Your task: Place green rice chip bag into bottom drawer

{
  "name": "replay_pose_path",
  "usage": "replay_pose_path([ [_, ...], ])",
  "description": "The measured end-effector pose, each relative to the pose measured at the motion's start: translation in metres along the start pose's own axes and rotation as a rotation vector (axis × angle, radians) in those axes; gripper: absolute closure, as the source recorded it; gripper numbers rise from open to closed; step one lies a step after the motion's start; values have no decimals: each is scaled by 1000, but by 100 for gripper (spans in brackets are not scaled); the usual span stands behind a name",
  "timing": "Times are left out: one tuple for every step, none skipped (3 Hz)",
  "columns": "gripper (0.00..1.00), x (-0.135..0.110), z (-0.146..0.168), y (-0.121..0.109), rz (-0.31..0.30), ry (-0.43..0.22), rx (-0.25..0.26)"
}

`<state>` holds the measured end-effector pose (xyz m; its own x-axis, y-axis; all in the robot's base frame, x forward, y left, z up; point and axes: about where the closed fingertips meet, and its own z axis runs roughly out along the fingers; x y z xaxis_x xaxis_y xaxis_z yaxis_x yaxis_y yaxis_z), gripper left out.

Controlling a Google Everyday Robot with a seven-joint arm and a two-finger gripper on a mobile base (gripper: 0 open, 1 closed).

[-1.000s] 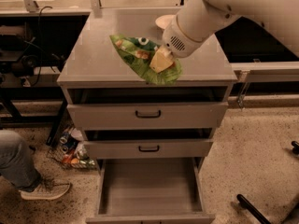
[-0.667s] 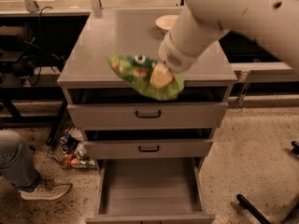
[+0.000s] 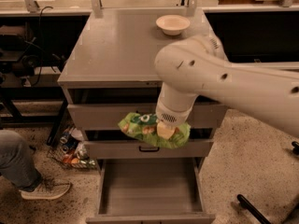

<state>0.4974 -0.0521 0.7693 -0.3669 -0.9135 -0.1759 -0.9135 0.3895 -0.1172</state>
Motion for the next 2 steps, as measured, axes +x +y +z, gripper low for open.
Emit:
replay_pose_path([
  [100, 29, 55, 13, 12, 127, -41],
  [100, 29, 55, 13, 12, 127, -41],
])
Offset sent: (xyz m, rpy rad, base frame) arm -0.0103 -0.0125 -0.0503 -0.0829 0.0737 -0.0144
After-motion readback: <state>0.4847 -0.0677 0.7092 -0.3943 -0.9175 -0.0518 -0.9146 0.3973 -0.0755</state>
